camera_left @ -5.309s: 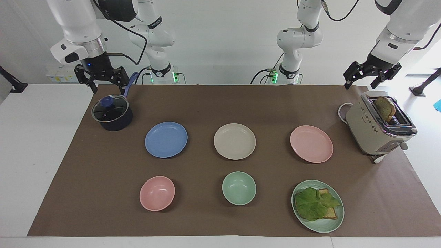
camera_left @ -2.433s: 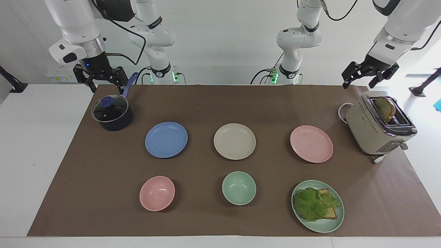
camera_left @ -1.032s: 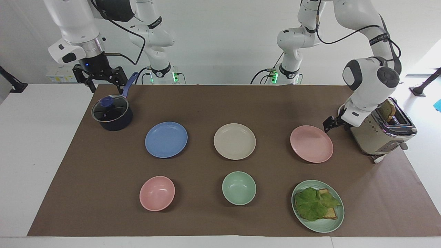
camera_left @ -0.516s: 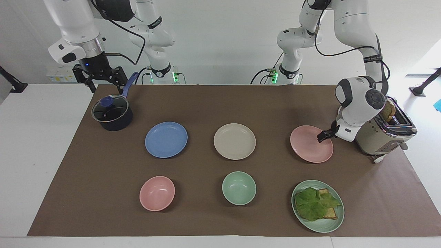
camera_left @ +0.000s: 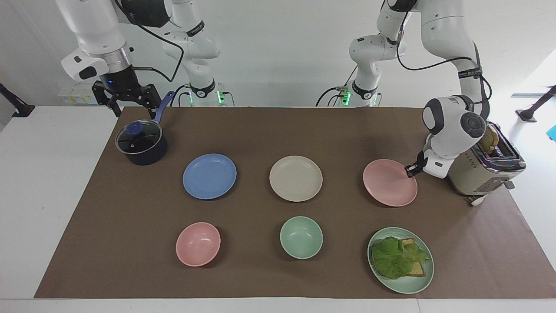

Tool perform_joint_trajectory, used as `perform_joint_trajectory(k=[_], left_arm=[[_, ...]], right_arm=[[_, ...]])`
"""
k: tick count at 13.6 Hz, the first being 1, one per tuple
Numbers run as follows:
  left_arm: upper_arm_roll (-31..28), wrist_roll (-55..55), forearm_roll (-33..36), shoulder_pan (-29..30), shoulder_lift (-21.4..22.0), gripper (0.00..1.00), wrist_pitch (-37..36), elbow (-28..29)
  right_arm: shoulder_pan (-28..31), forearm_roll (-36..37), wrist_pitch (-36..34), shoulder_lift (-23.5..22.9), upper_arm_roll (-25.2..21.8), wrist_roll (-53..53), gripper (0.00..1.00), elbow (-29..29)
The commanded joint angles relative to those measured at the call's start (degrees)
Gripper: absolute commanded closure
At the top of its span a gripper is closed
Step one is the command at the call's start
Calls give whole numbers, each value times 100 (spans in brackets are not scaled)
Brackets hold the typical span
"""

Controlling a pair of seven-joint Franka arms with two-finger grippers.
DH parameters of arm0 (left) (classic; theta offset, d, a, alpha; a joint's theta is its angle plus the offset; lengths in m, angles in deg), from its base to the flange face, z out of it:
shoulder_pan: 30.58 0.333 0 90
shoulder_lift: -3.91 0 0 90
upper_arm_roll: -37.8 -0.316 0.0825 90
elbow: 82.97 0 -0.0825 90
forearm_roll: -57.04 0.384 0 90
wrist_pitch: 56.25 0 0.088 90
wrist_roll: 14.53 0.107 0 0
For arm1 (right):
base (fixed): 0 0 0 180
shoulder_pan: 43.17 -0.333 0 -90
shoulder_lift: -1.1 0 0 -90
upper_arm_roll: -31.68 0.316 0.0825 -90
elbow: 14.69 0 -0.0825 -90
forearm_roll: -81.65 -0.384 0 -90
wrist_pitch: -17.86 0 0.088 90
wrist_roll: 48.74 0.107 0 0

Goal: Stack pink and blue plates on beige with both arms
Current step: 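Reach the left gripper to the pink plate rim and grasp it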

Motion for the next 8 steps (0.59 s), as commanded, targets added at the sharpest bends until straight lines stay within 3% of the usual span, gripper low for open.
perform_joint_trajectory(k=[1,4,8], left_arm=[[-8,-49,-1,-12,183,100,-1057,-549],[27,12,-272,-3,263,100,-2141,-1272],[54,12,-1019,-344,333,100,-2143,-1238]], right_arm=[[53,-77,9,31,20,-183,0,-15],[53,-86,1,31,20,-201,0,-15],[97,-77,-70,31,12,-227,0,-15]])
